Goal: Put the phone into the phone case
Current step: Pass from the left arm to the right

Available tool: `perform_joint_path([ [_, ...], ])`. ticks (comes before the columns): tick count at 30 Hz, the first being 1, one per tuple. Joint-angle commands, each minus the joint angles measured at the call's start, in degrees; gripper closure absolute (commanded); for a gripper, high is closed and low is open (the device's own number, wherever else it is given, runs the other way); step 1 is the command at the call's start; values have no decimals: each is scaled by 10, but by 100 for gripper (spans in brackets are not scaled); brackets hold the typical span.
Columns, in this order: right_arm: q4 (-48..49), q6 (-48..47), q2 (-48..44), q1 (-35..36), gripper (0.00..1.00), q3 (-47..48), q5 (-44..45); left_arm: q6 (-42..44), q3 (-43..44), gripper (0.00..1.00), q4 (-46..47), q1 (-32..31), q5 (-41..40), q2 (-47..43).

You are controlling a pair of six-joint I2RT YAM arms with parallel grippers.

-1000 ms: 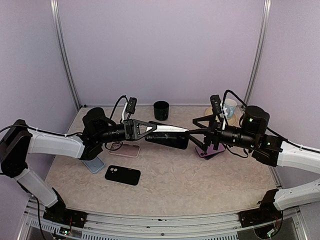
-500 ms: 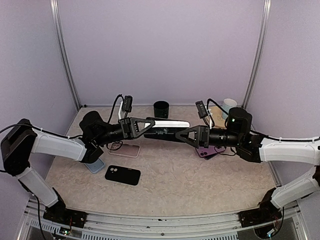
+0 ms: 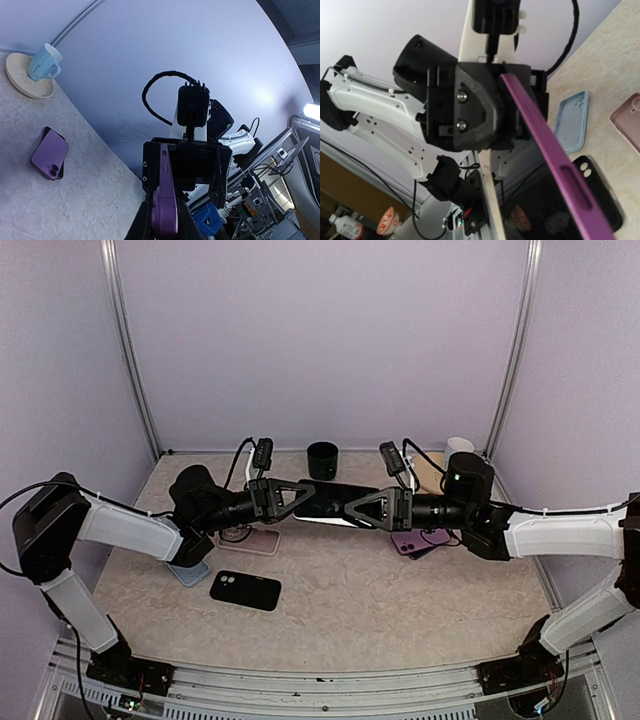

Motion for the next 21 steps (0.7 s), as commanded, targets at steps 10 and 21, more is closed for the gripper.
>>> perform_joint_path([
  [10, 41, 0, 6, -3, 58, 15, -31, -31, 17, 100, 58, 6, 1, 25],
  [21, 89, 36, 21, -9, 100, 7, -53, -29, 9, 100, 61, 6, 2, 27],
])
